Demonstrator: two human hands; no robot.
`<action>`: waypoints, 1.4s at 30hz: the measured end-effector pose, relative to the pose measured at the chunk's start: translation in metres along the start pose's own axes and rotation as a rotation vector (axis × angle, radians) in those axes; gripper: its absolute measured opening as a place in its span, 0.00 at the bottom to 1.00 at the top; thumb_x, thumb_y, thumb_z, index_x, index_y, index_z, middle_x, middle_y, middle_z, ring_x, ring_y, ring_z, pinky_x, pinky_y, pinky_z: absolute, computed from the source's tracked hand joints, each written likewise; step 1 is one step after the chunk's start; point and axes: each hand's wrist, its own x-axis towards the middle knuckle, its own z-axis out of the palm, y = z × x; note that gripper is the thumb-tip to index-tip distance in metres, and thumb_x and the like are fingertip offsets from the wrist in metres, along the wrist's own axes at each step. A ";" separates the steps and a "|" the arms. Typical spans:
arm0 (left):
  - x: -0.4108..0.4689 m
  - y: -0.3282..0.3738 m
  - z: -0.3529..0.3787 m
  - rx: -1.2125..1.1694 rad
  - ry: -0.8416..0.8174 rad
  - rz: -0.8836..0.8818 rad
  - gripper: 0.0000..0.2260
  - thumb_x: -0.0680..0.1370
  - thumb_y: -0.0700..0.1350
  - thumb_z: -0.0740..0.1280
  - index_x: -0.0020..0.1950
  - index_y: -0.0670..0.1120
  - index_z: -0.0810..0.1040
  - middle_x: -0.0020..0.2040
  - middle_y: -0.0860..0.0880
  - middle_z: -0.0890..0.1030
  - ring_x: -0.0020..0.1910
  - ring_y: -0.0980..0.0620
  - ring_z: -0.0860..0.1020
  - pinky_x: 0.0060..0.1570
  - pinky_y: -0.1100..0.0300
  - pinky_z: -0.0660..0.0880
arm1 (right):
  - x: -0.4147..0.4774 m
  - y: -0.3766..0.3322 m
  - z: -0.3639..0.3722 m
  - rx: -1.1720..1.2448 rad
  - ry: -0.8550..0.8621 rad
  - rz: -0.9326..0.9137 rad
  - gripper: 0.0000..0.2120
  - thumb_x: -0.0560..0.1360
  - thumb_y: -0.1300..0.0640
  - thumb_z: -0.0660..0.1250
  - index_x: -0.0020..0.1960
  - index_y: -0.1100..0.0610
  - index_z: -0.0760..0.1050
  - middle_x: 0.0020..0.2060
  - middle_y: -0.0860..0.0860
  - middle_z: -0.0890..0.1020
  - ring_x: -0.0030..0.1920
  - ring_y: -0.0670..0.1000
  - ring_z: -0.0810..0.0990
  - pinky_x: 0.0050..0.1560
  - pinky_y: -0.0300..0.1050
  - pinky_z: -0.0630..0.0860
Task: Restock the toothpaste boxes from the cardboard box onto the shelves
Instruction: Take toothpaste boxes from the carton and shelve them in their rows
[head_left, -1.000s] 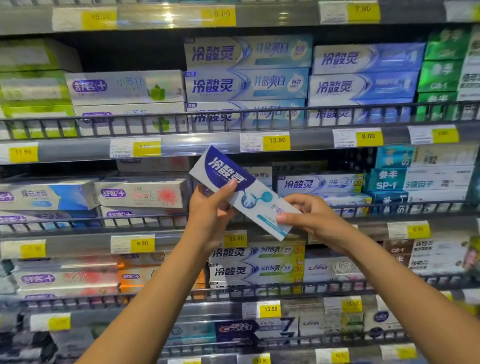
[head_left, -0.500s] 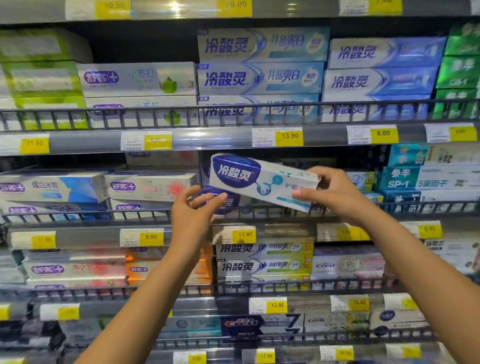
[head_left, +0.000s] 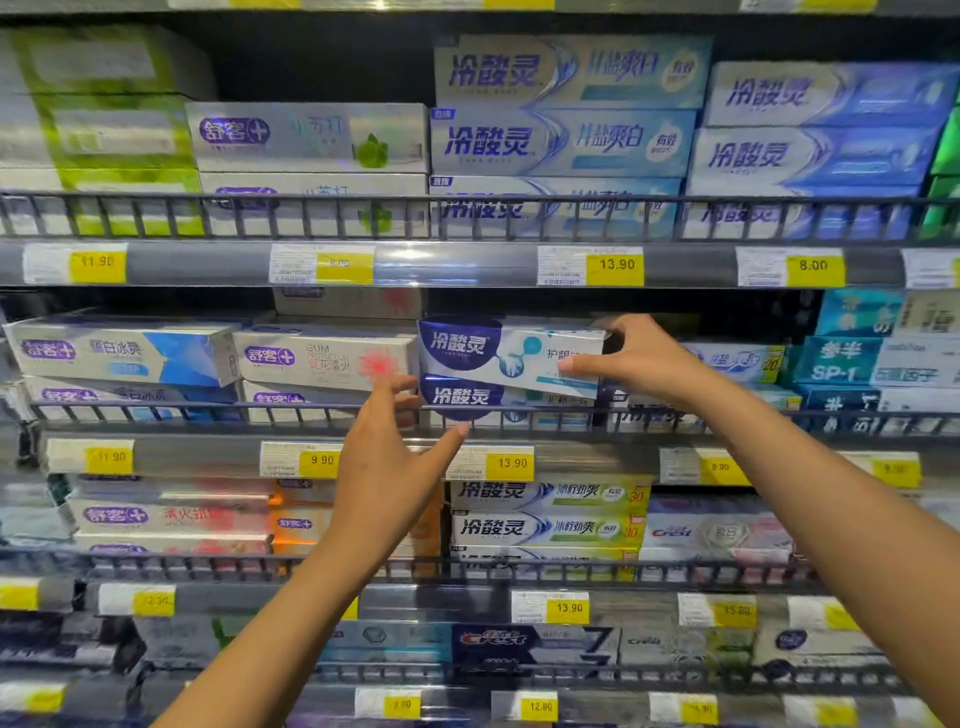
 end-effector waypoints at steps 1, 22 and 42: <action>-0.001 -0.002 0.002 0.013 -0.007 0.006 0.24 0.70 0.54 0.73 0.61 0.54 0.68 0.55 0.55 0.77 0.53 0.57 0.75 0.53 0.58 0.73 | 0.002 0.000 0.002 -0.018 0.005 -0.018 0.43 0.64 0.41 0.75 0.71 0.59 0.64 0.69 0.54 0.70 0.67 0.54 0.70 0.66 0.50 0.68; -0.089 -0.103 -0.023 0.133 -0.210 -0.091 0.22 0.73 0.57 0.69 0.63 0.50 0.69 0.58 0.51 0.76 0.57 0.51 0.75 0.55 0.52 0.74 | -0.121 0.023 0.127 -0.035 0.571 -0.207 0.16 0.74 0.52 0.68 0.56 0.61 0.71 0.49 0.51 0.73 0.50 0.51 0.73 0.51 0.39 0.69; -0.537 -0.530 0.035 0.784 -1.141 -0.232 0.37 0.69 0.71 0.53 0.67 0.46 0.70 0.62 0.40 0.75 0.59 0.38 0.74 0.55 0.48 0.72 | -0.434 0.326 0.610 -0.232 -0.538 0.328 0.13 0.69 0.57 0.69 0.51 0.61 0.76 0.46 0.61 0.80 0.47 0.56 0.76 0.42 0.39 0.60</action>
